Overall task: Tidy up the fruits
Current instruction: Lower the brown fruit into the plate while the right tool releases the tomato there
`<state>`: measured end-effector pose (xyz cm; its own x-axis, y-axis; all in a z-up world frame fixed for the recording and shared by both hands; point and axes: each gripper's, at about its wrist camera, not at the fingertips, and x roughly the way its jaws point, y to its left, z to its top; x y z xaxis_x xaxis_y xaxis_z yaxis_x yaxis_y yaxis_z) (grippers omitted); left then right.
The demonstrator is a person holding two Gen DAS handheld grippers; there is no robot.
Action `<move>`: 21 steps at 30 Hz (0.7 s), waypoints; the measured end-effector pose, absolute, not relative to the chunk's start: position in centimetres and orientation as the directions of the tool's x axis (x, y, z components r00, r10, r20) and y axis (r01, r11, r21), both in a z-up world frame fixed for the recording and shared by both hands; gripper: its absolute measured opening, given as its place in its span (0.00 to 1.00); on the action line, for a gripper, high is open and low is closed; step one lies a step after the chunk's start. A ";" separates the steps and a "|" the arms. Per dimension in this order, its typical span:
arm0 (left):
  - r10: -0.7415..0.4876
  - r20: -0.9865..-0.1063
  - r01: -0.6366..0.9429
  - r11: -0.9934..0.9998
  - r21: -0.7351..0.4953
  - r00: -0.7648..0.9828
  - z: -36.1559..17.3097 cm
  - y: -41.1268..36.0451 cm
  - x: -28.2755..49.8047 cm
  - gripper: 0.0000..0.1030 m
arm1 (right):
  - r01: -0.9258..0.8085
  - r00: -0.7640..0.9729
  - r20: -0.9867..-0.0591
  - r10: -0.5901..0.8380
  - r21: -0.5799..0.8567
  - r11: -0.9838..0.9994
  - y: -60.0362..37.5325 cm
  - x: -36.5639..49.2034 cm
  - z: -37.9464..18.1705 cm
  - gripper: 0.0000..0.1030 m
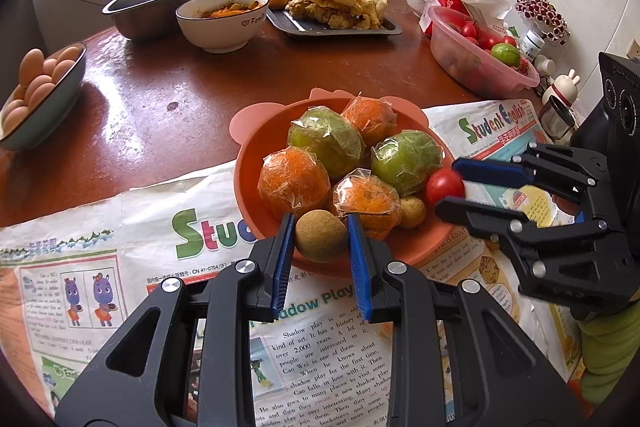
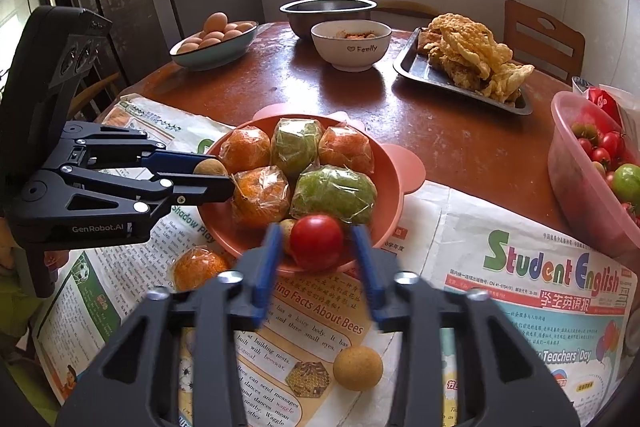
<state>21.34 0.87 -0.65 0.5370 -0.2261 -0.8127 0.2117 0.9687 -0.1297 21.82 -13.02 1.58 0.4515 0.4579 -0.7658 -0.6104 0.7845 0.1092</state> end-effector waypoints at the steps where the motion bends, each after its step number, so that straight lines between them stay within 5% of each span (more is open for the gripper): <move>1: -0.226 -0.813 0.212 0.969 -0.129 0.537 -0.6 0.8 21.3 0.19 | -0.607 0.455 -0.764 0.457 0.109 0.787 -13.1 21.8 1.7 0.40; 17: -0.220 -0.804 0.216 0.969 -0.116 0.553 0.2 0.6 20.6 0.19 | -0.587 0.503 -0.734 0.457 0.098 0.803 -14.2 20.9 3.8 0.56; 21: -0.215 -0.797 0.213 0.971 -0.110 0.565 0.6 0.7 20.3 0.25 | -0.583 0.515 -0.725 0.456 0.094 0.807 -14.4 20.6 4.3 0.64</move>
<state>20.27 0.68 0.58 0.5646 -0.2146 -0.7970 0.2131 0.9708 -0.1104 20.58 -14.39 4.27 0.5152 0.4564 -0.7254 -0.5828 0.8071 0.0939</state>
